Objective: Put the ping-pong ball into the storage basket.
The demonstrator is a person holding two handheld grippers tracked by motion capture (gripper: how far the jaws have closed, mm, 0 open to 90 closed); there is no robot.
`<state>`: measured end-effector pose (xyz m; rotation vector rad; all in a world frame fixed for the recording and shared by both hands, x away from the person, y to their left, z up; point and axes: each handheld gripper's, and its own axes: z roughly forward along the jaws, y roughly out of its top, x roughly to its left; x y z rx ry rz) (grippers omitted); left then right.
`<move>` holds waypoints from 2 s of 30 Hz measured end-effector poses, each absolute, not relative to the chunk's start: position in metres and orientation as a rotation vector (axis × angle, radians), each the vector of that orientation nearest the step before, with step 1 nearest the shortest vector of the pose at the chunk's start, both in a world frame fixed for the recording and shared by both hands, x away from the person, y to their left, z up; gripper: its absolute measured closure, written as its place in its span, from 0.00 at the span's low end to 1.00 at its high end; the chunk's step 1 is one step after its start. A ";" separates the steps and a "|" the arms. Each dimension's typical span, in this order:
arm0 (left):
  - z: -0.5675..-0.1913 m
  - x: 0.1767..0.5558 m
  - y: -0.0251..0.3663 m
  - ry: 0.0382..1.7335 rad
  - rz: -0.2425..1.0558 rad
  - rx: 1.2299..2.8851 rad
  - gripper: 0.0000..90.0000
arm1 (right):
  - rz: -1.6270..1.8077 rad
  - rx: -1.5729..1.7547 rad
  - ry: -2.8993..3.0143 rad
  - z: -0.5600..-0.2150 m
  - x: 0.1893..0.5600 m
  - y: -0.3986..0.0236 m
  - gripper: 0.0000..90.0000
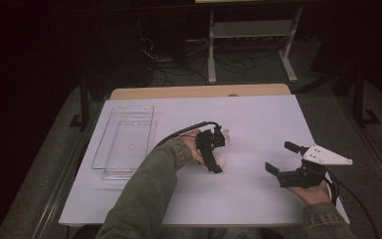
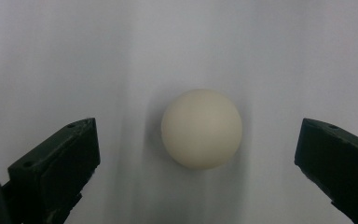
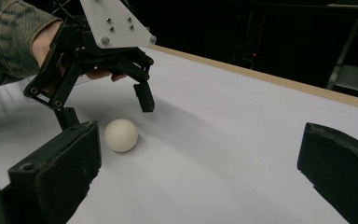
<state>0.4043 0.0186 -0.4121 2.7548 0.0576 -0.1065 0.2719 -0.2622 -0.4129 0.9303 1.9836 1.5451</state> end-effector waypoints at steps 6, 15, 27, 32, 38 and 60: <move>-0.417 0.405 0.018 0.066 -0.109 2.753 0.01 | 1.552 0.935 1.984 -0.413 0.272 -0.263 0.00; -0.421 0.405 0.017 0.066 -0.110 2.756 0.08 | 1.548 0.937 1.987 -0.414 0.273 -0.263 0.00; -0.418 0.401 0.017 0.016 -0.051 2.753 0.33 | 1.547 0.941 1.990 -0.414 0.273 -0.263 0.00; -0.417 0.401 0.017 0.010 -0.046 2.735 0.39 | 1.548 0.942 1.991 -0.414 0.273 -0.263 0.00; -0.419 0.400 0.018 -0.006 -0.048 2.742 0.48 | 1.546 0.941 1.991 -0.414 0.273 -0.263 0.00; -0.403 0.393 0.012 -0.100 -0.055 2.775 0.57 | 1.551 0.927 1.991 -0.413 0.272 -0.261 0.00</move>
